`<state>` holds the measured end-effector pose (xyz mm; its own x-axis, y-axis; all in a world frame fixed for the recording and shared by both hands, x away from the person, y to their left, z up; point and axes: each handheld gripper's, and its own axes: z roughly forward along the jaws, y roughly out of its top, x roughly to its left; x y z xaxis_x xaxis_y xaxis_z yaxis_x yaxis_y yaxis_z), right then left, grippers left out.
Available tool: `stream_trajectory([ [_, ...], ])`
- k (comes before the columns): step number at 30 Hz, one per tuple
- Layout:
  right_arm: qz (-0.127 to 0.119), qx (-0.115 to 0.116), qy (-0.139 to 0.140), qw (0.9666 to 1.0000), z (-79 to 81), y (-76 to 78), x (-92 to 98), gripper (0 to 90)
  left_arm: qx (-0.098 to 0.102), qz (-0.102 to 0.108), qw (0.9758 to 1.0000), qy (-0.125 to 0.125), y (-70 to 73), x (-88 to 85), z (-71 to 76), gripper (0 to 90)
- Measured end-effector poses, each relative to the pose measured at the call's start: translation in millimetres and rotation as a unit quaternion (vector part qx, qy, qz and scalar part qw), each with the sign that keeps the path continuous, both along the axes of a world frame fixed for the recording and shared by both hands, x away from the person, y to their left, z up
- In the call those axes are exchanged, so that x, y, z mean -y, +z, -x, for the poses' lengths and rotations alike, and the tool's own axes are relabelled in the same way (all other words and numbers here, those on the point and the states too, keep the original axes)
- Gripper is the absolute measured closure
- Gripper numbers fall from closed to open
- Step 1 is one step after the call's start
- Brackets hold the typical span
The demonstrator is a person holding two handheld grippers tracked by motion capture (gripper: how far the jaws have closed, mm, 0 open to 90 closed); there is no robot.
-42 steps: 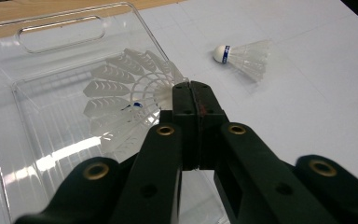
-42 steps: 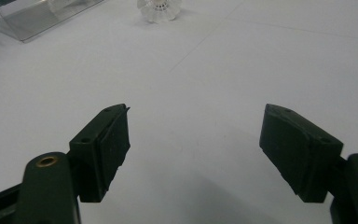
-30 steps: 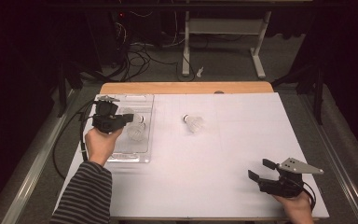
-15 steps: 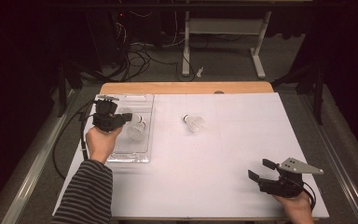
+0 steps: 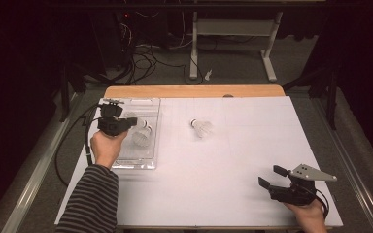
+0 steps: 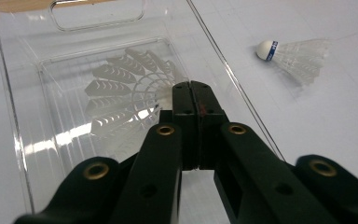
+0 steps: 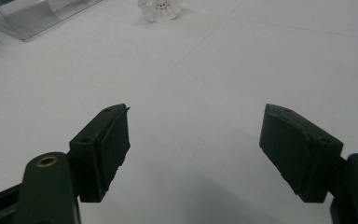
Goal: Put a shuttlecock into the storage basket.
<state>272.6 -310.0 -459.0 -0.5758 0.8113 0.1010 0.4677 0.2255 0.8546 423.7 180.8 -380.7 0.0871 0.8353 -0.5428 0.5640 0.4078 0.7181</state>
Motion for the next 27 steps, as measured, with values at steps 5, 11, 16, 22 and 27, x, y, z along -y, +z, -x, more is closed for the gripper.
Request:
stream_trajectory([
  [5,0.000,0.000,0.000,1.0000,-0.2,-0.1,0.0,24.6,-0.003,-0.002,1.0000,0.002,-3.2,0.7,-3.3,89.6],
  [11,0.000,0.000,0.001,1.0000,-0.4,-0.3,-0.2,24.6,-0.006,-0.002,1.0000,0.006,-6.0,3.3,-7.2,89.6],
  [16,-0.001,-0.001,0.001,1.0000,-0.4,-0.3,-0.1,24.6,-0.007,-0.002,0.9999,0.011,-8.9,5.4,-10.3,89.5],
  [22,-0.001,-0.001,0.002,1.0000,-0.3,-0.3,0.0,24.6,-0.010,-0.001,0.9998,0.015,-12.0,5.6,-13.6,89.5],
  [27,-0.001,0.000,0.002,1.0000,-0.2,-0.3,-0.2,24.6,-0.013,-0.001,0.9997,0.021,-14.8,3.2,-16.6,89.5],
])
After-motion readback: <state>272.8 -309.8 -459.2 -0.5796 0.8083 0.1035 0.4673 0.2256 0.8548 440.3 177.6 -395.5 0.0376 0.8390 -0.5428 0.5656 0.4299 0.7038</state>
